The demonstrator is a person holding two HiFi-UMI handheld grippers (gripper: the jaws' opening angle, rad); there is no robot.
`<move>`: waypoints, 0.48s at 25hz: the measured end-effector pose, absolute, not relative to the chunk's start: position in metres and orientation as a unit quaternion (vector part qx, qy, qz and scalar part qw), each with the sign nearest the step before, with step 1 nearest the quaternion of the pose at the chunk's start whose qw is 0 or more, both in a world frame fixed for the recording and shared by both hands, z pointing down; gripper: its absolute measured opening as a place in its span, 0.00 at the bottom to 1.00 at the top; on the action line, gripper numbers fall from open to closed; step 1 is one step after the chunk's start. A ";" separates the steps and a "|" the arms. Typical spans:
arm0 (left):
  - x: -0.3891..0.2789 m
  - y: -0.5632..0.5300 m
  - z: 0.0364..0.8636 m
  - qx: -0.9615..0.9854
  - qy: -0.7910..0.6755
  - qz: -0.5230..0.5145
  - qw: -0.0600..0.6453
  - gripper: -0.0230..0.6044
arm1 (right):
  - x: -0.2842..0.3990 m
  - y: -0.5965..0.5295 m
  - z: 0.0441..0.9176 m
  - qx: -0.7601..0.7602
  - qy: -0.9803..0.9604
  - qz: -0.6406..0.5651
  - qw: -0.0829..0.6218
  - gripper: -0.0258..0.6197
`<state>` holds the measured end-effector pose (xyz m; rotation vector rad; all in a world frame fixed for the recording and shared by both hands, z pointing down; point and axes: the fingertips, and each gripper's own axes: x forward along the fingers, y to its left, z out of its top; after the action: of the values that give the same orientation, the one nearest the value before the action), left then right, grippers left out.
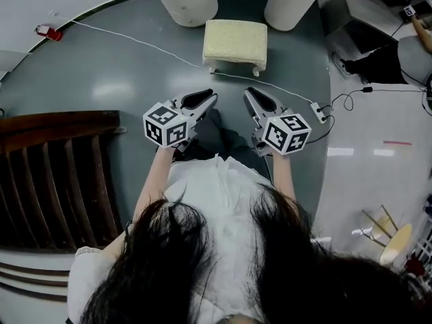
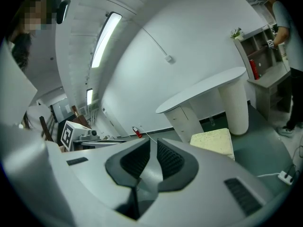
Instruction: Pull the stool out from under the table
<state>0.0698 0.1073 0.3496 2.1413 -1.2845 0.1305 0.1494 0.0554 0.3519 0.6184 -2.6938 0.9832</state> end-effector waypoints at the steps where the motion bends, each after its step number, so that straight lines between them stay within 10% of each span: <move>1: 0.069 0.111 0.348 0.813 -0.488 0.049 0.315 0.17 | 0.149 0.059 0.351 0.209 -0.914 0.333 0.104 0.13; 12: 0.045 0.153 0.339 0.827 -0.470 0.069 0.300 0.17 | 0.115 0.098 0.337 0.218 -0.915 0.326 0.099 0.13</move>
<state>0.0454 0.1531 0.3390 2.1962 -1.2478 0.1829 0.1149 0.0981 0.3370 0.6438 -2.7049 0.9637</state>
